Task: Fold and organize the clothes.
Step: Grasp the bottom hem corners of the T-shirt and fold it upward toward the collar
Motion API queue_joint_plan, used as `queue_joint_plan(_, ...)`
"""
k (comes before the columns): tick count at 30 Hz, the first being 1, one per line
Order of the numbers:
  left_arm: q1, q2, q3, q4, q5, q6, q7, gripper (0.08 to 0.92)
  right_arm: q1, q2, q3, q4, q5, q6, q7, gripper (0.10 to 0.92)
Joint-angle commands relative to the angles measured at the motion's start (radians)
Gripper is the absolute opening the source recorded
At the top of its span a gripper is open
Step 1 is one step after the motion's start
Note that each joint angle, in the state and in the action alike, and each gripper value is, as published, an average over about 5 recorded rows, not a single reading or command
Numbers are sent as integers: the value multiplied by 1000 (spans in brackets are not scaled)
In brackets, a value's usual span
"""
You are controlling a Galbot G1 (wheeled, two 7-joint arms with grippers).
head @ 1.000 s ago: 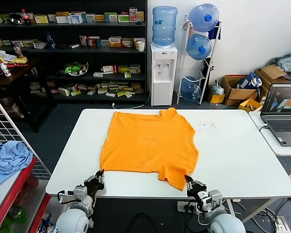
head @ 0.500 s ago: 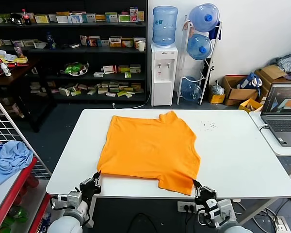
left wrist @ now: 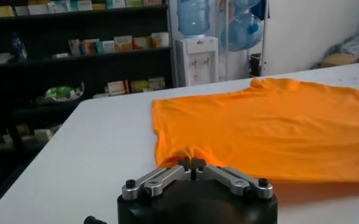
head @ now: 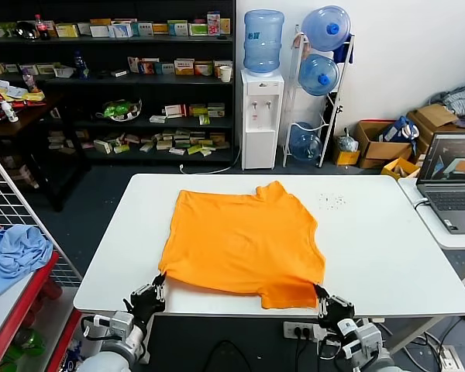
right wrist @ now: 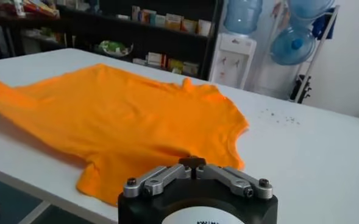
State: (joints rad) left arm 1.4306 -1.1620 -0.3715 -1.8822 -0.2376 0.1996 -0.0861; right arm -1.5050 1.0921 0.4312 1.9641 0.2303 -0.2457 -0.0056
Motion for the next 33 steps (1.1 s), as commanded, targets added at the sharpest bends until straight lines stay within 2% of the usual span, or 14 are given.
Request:
queue_joint_plan(1,-163,11,4,123,33,-17,5,93,223,-12,-46,-166,33,38,4,124)
queue_joint_plan(7,-245,33,39,244,11,-17,9,93,374,-15,-112,-280,72,-1,10,124)
queue_joint_plan(12,-294,53,85,290,-1,-17,11,93,471,-21,-176,-362,104,-20,24,124)
queue_joint_plan(21,-337,56,137,312,1,-14,8,93,593,-12,-252,-480,162,-55,49,124)
queue_joint_plan(28,-351,67,157,303,-5,-7,11,93,605,-21,-261,-483,188,-113,52,130)
queue_joint_plan(33,-323,74,152,260,-52,-9,12,121,559,-44,-248,-398,220,-153,52,250)
